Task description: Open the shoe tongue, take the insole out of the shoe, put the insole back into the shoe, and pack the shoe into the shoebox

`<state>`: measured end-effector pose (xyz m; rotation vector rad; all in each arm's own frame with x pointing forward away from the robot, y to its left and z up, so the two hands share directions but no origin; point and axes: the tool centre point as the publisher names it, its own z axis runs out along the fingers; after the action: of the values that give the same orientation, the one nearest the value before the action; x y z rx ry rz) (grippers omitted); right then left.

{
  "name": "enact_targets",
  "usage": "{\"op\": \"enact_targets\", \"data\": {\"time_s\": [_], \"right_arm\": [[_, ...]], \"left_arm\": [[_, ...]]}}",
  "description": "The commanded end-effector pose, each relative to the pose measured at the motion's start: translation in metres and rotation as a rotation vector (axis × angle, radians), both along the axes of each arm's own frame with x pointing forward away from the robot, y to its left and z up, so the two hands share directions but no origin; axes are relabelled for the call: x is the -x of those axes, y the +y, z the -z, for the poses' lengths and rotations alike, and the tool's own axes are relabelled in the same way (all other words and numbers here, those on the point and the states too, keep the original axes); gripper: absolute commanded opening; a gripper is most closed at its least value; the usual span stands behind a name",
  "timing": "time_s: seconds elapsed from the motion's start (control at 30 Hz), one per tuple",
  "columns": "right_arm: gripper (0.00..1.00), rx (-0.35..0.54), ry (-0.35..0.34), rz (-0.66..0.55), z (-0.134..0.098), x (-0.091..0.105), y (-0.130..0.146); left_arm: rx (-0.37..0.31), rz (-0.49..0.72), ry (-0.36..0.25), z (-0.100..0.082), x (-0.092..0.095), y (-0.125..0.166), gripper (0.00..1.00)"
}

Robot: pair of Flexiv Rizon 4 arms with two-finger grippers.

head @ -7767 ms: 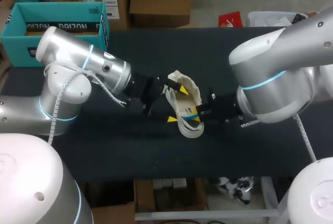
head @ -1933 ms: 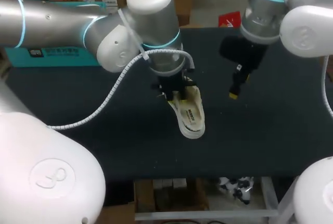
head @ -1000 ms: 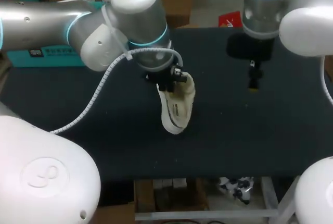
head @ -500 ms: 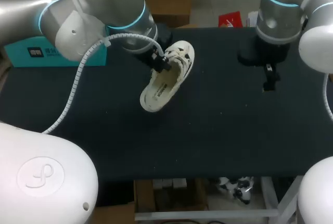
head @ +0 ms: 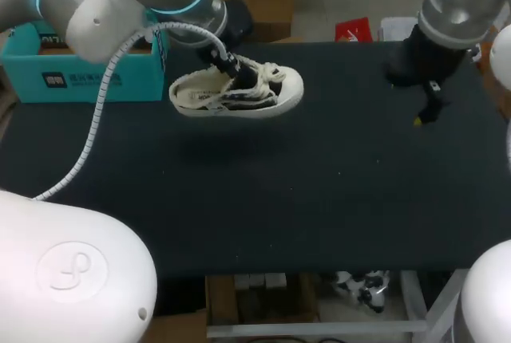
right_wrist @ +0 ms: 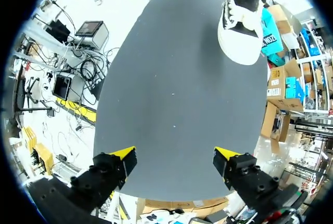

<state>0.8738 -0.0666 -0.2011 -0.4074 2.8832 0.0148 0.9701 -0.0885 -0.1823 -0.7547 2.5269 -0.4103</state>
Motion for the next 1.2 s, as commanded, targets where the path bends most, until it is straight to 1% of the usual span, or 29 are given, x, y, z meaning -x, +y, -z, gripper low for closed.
{"op": "enact_targets", "data": {"time_s": [0.03, 0.17, 0.2, 0.23, 0.3, 0.4, 0.53, 0.57, 0.63, 0.7, 0.8, 0.9, 0.93, 1.03, 1.13, 1.2], "right_arm": [[1.0, -0.032, -0.008, -0.01, -0.006, 0.01, -0.008], [1.0, -0.032, -0.008, -0.01, -0.006, 0.01, -0.008], [1.0, -0.032, -0.008, -0.01, -0.006, 0.01, -0.008], [1.0, -0.032, -0.008, -0.01, -0.006, 0.01, -0.008], [1.0, -0.032, -0.008, -0.01, -0.006, 0.01, -0.008], [1.0, -0.032, -0.008, -0.01, -0.006, 0.01, -0.008], [1.0, -0.032, -0.008, -0.01, -0.006, 0.01, -0.008], [1.0, -0.032, -0.008, -0.01, -0.006, 0.01, -0.008], [1.0, -0.032, -0.008, -0.01, -0.006, 0.01, -0.008], [1.0, -0.032, -0.008, -0.01, -0.006, 0.01, -0.008], [1.0, -0.032, -0.008, -0.01, -0.006, 0.01, -0.008], [1.0, -0.032, -0.008, -0.01, -0.006, 0.01, -0.008], [1.0, -0.032, -0.008, -0.01, -0.006, 0.01, -0.008], [1.0, -0.032, -0.008, -0.01, -0.006, 0.01, -0.008], [1.0, -0.032, -0.008, -0.01, -0.006, 0.01, -0.008], [1.0, -0.032, -0.008, -0.01, -0.006, 0.01, -0.008]], "left_arm": [[0.032, 0.045, -0.005, -0.007, -0.015, 0.023, 0.0], [0.015, 0.088, -0.035, -0.015, -0.039, 0.048, 0.0], [0.015, 0.103, -0.053, -0.02, -0.047, 0.059, 0.0], [0.022, 0.112, -0.059, -0.024, -0.051, 0.065, 0.0], [0.014, 0.144, -0.085, -0.04, -0.066, 0.087, 0.0], [-0.01, 0.179, -0.107, -0.063, -0.083, 0.113, 0.0], [-0.007, 0.249, -0.13, -0.095, -0.105, 0.153, 0.0], [-0.009, 0.255, -0.135, -0.1, -0.109, 0.16, 0.0], [-0.01, 0.273, -0.138, -0.112, -0.124, 0.182, 0.0], [-0.007, 0.286, -0.14, -0.119, -0.137, 0.204, 0.0], [0.002, 0.286, -0.138, -0.122, -0.156, 0.237, 0.0], [0.024, 0.243, -0.13, -0.119, -0.183, 0.266, 0.0], [0.033, 0.233, -0.121, -0.115, -0.194, 0.276, 0.0], [0.04, 0.217, -0.099, -0.103, -0.216, 0.301, 0.0], [0.051, 0.222, -0.076, -0.094, -0.24, 0.325, 0.0], [0.05, 0.227, -0.055, -0.083, -0.253, 0.339, 0.0]]}}
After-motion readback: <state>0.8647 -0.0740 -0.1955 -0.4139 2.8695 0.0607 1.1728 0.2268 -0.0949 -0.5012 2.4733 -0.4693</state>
